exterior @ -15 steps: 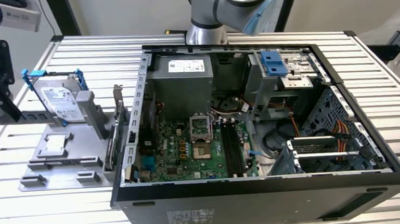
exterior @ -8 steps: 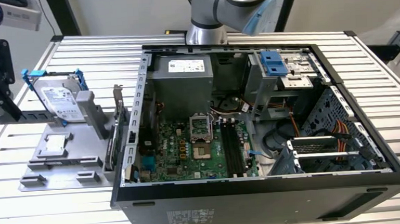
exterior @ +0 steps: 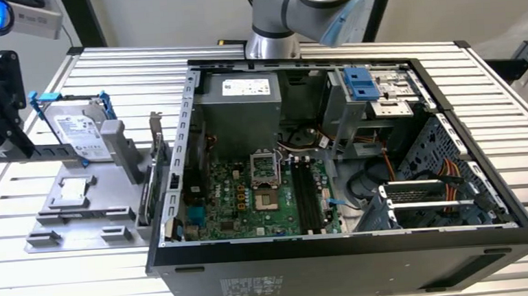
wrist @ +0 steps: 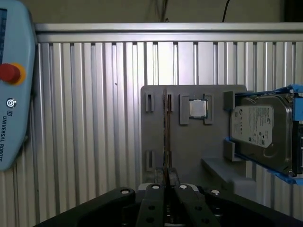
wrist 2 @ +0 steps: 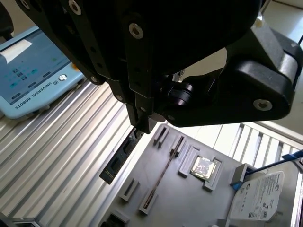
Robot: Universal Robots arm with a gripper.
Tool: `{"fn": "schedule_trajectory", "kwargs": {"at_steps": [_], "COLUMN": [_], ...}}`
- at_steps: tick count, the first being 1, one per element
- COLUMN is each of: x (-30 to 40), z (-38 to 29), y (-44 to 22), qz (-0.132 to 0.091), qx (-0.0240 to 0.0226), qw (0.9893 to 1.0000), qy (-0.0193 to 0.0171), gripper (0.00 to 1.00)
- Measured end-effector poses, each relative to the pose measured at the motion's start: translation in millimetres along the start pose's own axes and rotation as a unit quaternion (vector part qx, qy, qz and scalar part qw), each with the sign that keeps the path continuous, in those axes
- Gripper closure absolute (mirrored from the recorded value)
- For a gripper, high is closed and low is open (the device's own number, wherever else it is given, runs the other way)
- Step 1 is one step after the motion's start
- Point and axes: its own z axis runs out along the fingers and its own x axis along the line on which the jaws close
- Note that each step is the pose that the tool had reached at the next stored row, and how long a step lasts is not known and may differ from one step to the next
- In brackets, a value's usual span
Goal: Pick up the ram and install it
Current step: 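Pick up the ram and move it above insertion slot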
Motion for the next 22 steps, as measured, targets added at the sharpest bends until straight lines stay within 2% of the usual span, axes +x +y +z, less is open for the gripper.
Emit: {"fn": "schedule_trajectory", "kwargs": {"at_steps": [22], "x": [-3.7], "z": [-0.6], "y": [-39.5], "qz": [0.002], "qx": [0.0001], "qw": [1.0], "qy": [-0.0001], "gripper": [1.0]}}
